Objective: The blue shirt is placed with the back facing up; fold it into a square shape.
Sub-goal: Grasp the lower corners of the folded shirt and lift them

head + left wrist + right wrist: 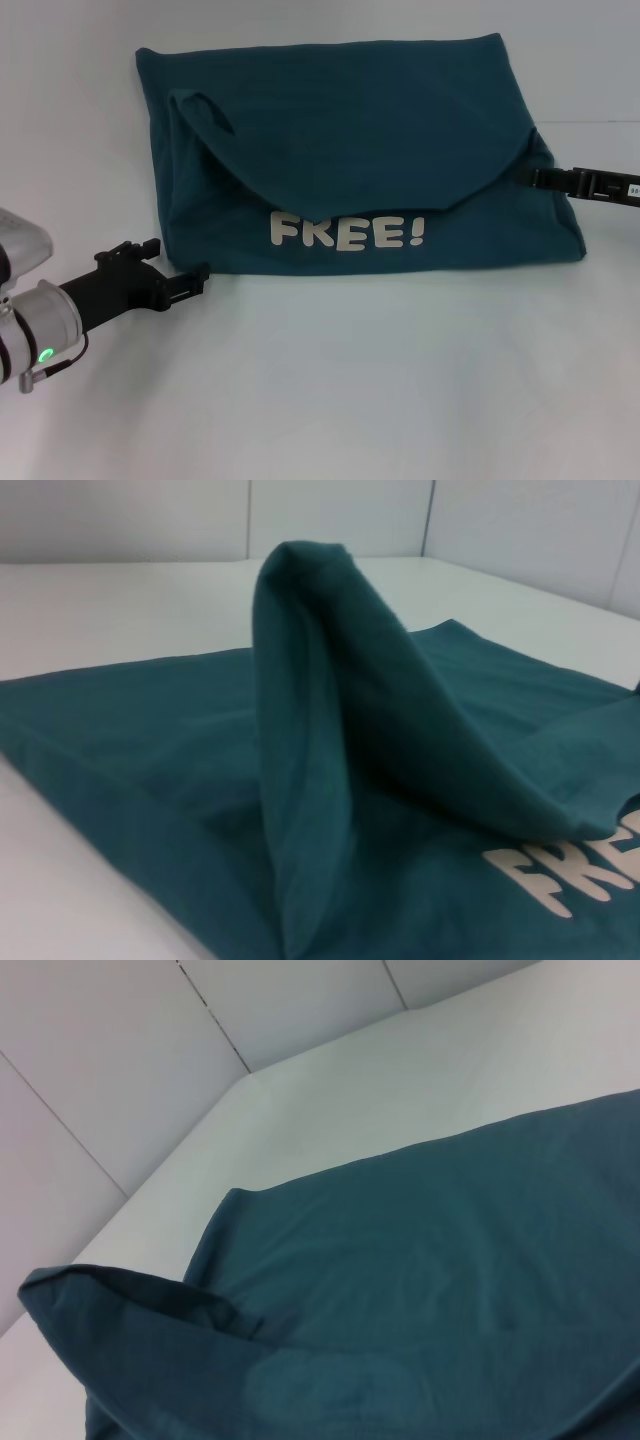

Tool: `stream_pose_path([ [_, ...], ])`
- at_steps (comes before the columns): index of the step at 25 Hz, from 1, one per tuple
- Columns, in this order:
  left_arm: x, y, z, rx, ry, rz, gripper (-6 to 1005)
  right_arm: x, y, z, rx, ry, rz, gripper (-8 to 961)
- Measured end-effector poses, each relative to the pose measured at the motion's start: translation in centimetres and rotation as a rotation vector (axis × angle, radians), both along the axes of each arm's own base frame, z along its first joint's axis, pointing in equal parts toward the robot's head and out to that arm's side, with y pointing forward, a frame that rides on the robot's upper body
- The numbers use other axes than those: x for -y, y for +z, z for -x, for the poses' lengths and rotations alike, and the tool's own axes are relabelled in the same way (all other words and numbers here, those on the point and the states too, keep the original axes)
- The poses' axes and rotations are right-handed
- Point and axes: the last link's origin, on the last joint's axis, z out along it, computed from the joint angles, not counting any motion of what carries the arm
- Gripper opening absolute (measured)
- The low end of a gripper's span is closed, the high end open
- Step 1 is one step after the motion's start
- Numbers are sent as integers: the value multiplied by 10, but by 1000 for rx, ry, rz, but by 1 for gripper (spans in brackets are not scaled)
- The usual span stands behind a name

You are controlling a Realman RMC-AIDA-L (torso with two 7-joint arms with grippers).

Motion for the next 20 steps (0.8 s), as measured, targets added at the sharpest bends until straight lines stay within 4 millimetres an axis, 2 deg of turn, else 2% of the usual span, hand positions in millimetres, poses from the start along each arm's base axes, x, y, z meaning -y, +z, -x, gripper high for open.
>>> stream_pose_path([
  [20,-9,-8,-4,-18,23,6,748,8,-4,-9,-8,-20,-4,573],
])
